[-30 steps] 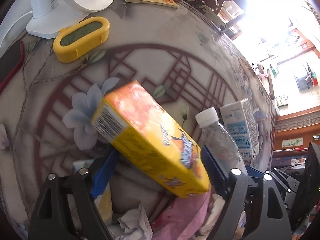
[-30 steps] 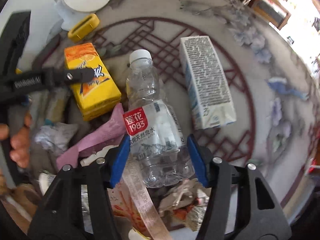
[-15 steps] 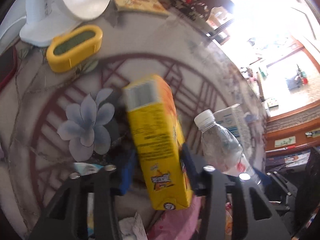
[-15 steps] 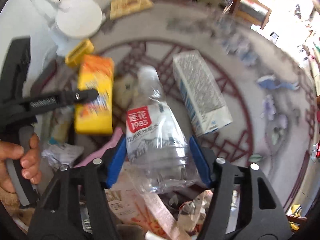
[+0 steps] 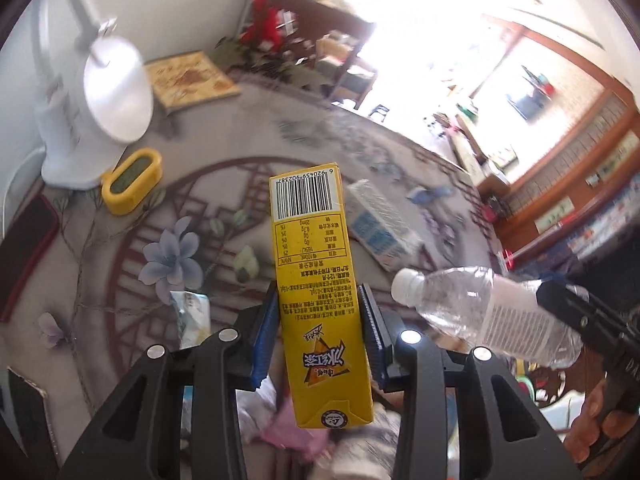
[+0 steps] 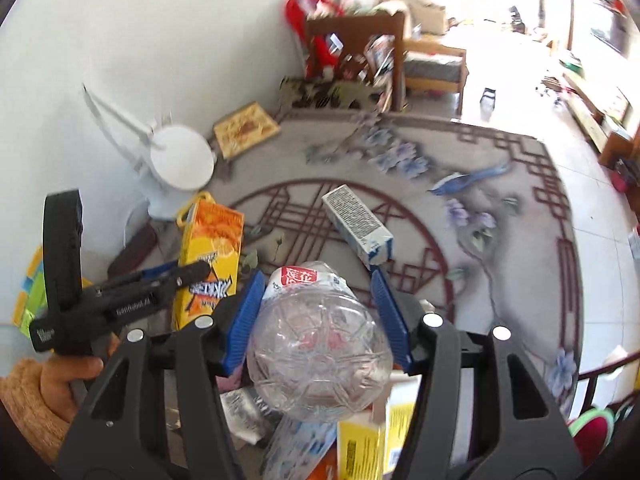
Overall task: Collect trash
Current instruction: 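Carry both items to the red bucket and release them inside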
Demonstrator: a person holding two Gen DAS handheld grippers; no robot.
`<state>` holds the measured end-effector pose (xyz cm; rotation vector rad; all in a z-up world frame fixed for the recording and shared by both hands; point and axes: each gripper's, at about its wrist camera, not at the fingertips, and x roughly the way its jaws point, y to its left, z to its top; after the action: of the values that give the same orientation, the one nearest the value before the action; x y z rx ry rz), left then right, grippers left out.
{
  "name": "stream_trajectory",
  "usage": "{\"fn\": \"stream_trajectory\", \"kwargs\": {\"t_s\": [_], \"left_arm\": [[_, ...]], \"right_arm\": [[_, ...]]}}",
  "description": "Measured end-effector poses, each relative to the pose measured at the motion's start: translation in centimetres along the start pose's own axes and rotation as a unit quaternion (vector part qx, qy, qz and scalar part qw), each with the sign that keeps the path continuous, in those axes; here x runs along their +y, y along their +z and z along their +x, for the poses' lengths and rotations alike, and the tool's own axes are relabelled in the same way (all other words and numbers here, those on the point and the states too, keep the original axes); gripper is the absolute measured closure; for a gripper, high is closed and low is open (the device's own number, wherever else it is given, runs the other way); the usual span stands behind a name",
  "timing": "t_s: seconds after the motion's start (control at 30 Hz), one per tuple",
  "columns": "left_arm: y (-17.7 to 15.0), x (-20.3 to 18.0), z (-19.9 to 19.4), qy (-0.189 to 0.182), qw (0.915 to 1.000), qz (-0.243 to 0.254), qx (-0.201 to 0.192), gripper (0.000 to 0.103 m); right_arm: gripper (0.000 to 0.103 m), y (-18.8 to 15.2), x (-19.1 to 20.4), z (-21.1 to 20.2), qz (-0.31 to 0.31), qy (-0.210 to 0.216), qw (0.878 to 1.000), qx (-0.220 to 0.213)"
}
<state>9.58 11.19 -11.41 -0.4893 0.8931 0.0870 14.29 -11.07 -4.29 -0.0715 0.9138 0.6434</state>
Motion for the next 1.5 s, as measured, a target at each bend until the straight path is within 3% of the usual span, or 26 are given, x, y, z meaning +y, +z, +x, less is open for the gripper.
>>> {"fn": "stream_trajectory", "kwargs": {"t_s": [0.23,0.43,0.67,0.8,1.17,1.3,1.37,1.43,1.5], "left_arm": [[-2.8,-5.9,-3.9,-0.035,0.9971,0.065,-0.018,0.067],[-5.6,-12.2,-5.0,-0.063,0.9912,0.116,-0.009,0.067],[-9.0,-20.0,-4.1,-0.103,0.9806,0.165,0.019,0.067],[-11.2,-24.5,-3.2,-0.122,0.9733,0.191,0.037,0.067],[-17.0,-35.4,0.8,-0.156,0.9521,0.245,0.096,0.067],[-19.2,-39.2,2.6,-0.176,0.9391,0.269,0.122,0.067],[-20.5,-40.9,3.4,-0.187,0.9310,0.283,0.135,0.067],[-21.7,-42.7,4.3,-0.198,0.9221,0.298,0.147,0.067],[-23.1,-44.8,5.2,-0.211,0.9118,0.314,0.160,0.067]], "right_arm": [[0.048,-3.0,-1.9,-6.9,0.041,-0.026,0.997,-0.057],[0.048,-6.5,-5.2,-11.3,0.072,-0.067,0.992,-0.080],[0.048,-11.8,-12.5,-16.6,0.143,-0.119,0.978,-0.094],[0.048,-15.3,-17.8,-19.2,0.185,-0.162,0.965,-0.088],[0.048,-26.7,-35.4,-22.5,0.298,-0.278,0.912,-0.030],[0.048,-29.7,-39.8,-22.7,0.325,-0.295,0.899,-0.013],[0.024,-30.8,-40.8,-23.0,0.342,-0.295,0.892,-0.014],[0.017,-32.0,-41.3,-24.2,0.353,-0.302,0.885,-0.030],[0.017,-32.8,-41.1,-25.3,0.362,-0.302,0.881,-0.037]]}}
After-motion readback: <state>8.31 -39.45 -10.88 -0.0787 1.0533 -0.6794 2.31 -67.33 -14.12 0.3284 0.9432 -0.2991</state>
